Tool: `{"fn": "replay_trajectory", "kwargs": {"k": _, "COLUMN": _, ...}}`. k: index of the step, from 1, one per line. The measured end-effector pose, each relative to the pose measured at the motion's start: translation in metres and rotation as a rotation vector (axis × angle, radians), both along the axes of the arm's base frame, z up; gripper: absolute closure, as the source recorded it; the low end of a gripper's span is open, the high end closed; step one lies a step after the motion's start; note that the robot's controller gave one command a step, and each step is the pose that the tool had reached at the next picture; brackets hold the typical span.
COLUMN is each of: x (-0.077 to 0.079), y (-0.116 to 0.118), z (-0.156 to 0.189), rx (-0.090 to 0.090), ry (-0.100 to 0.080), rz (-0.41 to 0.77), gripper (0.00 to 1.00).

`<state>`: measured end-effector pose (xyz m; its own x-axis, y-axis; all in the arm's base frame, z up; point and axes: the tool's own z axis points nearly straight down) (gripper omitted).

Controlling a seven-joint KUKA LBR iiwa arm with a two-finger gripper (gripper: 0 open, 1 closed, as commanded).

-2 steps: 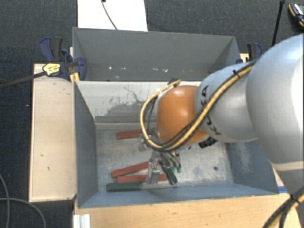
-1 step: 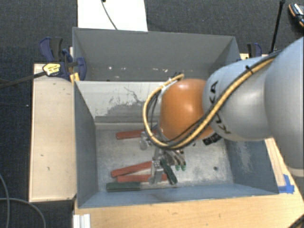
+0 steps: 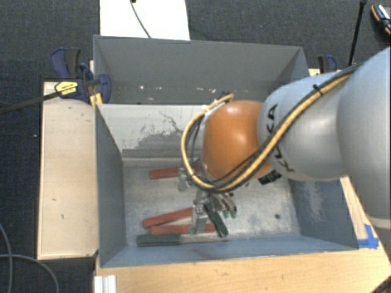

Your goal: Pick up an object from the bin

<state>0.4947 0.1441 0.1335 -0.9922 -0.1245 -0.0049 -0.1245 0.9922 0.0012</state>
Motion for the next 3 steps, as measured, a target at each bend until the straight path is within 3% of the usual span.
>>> {"fn": "replay_trajectory", "kwargs": {"k": 1, "x": -0.0023, "y": 0.0003, "z": -0.0636, "rx": -0.001, "ry": 0.003, "rz": 0.164, "gripper": 0.00}}
{"fn": "replay_trajectory", "kwargs": {"k": 2, "x": -0.0080, "y": -0.0005, "z": -0.0624, "rx": -0.001, "ry": 0.003, "rz": 0.133, "gripper": 1.00}}
{"fn": "replay_trajectory", "kwargs": {"k": 3, "x": -0.0081, "y": -0.0005, "z": -0.0624, "rx": -0.001, "ry": 0.004, "rz": 0.132, "gripper": 1.00}}
